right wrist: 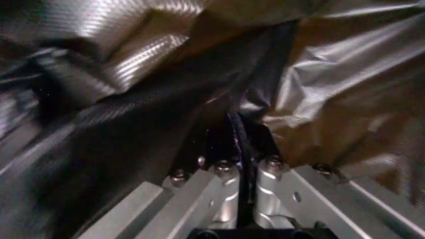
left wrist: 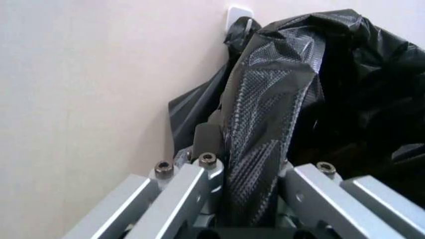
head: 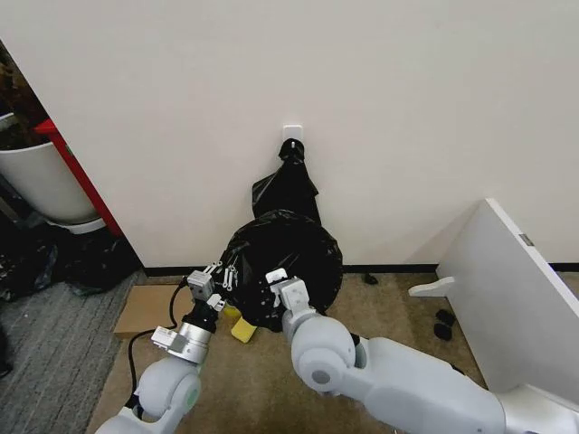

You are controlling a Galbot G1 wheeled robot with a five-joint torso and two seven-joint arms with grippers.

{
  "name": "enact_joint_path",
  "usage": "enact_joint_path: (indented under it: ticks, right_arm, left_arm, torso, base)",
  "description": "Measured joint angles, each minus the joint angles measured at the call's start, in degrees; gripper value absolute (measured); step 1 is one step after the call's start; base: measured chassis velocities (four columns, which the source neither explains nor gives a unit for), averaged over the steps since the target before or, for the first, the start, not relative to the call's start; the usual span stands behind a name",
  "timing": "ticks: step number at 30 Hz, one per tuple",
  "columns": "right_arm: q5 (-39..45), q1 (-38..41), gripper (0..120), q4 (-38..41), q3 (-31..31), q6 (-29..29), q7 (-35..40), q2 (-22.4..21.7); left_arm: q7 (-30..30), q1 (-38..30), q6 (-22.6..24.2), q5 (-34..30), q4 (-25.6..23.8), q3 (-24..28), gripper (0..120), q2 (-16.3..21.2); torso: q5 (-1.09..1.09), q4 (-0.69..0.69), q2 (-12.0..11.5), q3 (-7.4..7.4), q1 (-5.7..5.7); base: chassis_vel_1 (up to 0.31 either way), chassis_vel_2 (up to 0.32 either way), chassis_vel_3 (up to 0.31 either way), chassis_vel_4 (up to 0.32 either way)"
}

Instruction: Place the garbage bag over the trash bin.

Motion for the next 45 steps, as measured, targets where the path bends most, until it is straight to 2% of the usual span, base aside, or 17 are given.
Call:
enact_joint_path:
  ticks: [12, 31, 37, 39, 41, 42, 45]
  right_arm:
    - [-4.46, 0.06, 0, -9.13, 2.99, -0.87, -2.33, 2.63]
    - [-10.17, -0.79, 0, -12.15, 4.19, 1.22, -4.53, 2.77]
    - [-10.95, -1.54, 0, -5.72, 4.48, 4.28, -5.75, 0.56]
    - [-11.90, -2.22, 5, -2.08, 4.31, 6.87, -7.12, -0.77]
    - [-15.00, -4.00, 16, 3.21, 3.40, 11.69, -10.06, -3.09]
    - [-15.00, -4.00, 16, 3.21, 3.40, 11.69, -10.06, -3.09]
    - [-21.21, -7.60, 26, 7.64, 3.03, 17.51, -15.46, -6.40]
  left_arm:
    - [1.50, 0.46, -1.45, 0.06, -0.84, 0.63, 3, 0.07]
    - [1.93, 1.47, -1.62, 0.06, -2.67, 0.36, 3, 0.34]
    - [0.70, 1.09, -0.56, -1.88, -2.05, -0.41, 3, 0.04]
    - [0.03, 1.08, 0.22, -2.18, -1.67, -0.61, 3, 0.04]
    - [-1.56, 1.11, 2.48, -2.80, -1.46, -0.85, 3, 0.07]
    - [-1.56, 1.11, 2.48, -2.80, -1.46, -0.85, 3, 0.07]
    - [-3.79, 0.78, 6.40, -3.43, -1.46, -0.73, 3, 0.03]
  torso:
    - [0.00, 0.00, 0.00, 0.00, 0.01]
    - [0.00, 0.00, 0.00, 0.00, 0.01]
    - [0.01, 0.00, 0.00, 0.00, 0.00]
    - [0.01, 0.00, 0.00, 0.00, 0.00]
    - [0.02, 0.01, 0.00, 0.00, -0.01]
    - [0.02, 0.01, 0.00, 0.00, -0.01]
    - [0.00, 0.00, 0.00, -0.01, -0.01]
  base:
    - [0.000, 0.000, 0.000, 0.000]
    - [0.000, 0.000, 0.000, 0.000]
    - [0.000, 0.000, 0.000, 0.000]
    - [0.000, 0.000, 0.000, 0.000]
    - [0.000, 0.000, 0.000, 0.000]
    - [0.000, 0.000, 0.000, 0.000]
    - [0.000, 0.000, 0.000, 0.000]
